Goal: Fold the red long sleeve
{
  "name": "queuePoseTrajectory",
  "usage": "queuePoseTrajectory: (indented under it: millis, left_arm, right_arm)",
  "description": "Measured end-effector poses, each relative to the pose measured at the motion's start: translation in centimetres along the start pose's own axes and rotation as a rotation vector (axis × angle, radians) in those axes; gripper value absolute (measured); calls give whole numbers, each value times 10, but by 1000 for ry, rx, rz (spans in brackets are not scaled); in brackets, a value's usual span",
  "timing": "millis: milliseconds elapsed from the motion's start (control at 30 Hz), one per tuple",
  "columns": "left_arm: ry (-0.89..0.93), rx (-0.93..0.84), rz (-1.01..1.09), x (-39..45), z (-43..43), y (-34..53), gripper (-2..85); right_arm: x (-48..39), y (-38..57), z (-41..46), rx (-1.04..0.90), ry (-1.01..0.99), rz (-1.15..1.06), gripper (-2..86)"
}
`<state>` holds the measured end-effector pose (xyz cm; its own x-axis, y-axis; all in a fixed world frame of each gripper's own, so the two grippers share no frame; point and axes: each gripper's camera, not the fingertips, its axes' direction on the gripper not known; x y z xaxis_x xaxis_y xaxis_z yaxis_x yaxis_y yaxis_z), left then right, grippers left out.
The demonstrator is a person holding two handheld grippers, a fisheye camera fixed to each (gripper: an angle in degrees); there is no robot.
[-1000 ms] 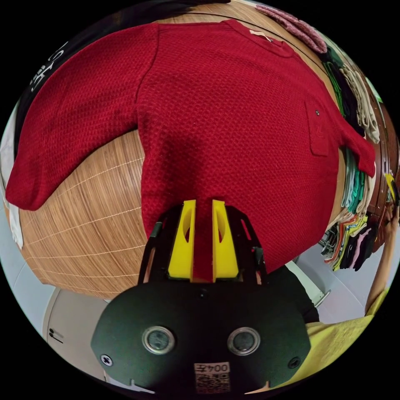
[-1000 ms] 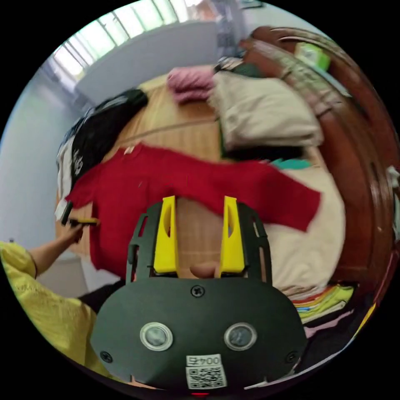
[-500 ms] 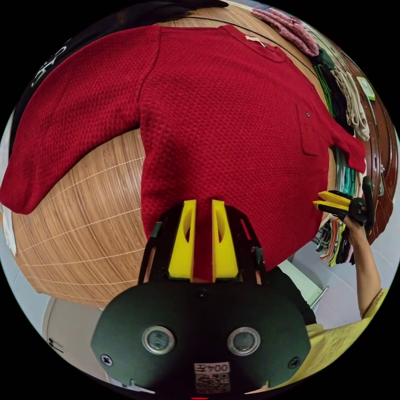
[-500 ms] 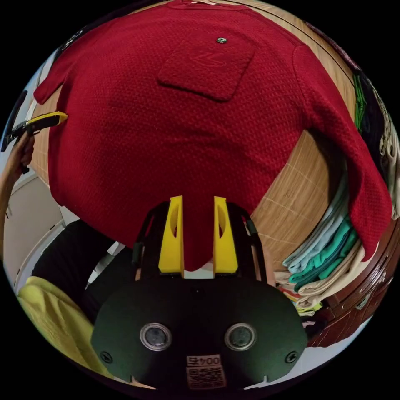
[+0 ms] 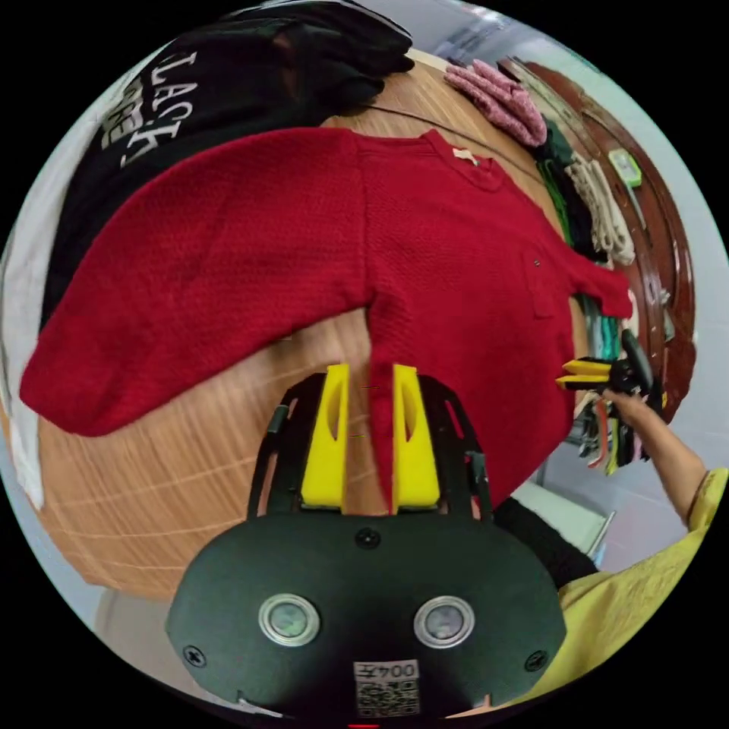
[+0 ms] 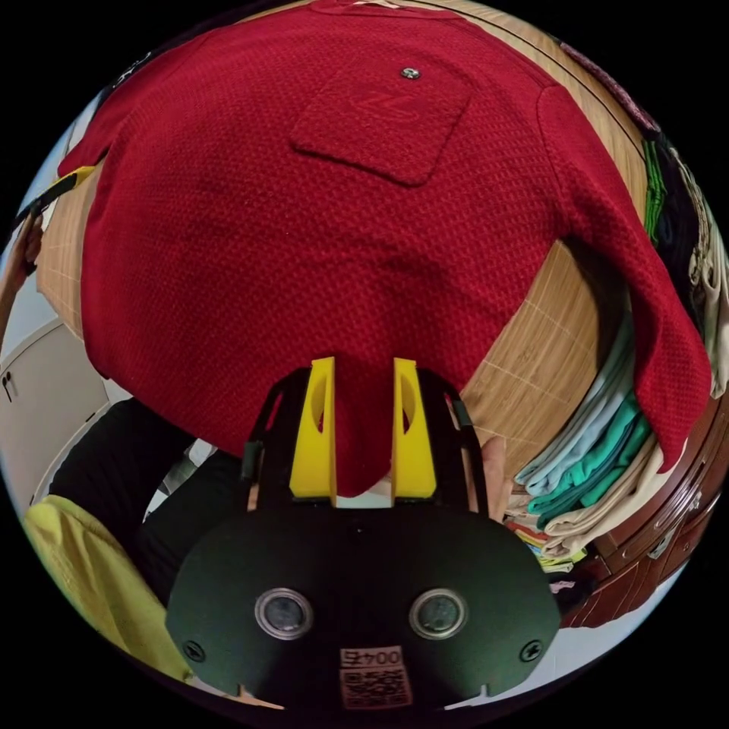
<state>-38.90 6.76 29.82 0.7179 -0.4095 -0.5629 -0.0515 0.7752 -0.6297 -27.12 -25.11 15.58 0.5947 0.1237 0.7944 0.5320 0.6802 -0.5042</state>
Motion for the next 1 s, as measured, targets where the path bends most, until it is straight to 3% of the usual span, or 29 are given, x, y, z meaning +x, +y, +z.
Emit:
queuePoseTrajectory:
  millis: [167, 333, 467, 867, 1000]
  left_arm:
    - [-294, -20, 246, 24, -17, -38, 118]
    - [-388, -141, 373, 43, 0, -55, 110]
    - [-482, -118, 397, 50, -14, -60, 64]
    - [-603, -200, 563, 46, -41, -100, 44]
    - [-504, -257, 536, 50, -59, -111, 72]
  right_arm:
    - [17, -17, 7, -45, -2, -5, 160]
    - [31, -22, 11, -39, -1, 5, 159]
    - [42, -25, 13, -44, 4, 8, 157]
    - [82, -29, 10, -88, -16, 17, 146]
    - [93, -23, 7, -80, -24, 16, 140]
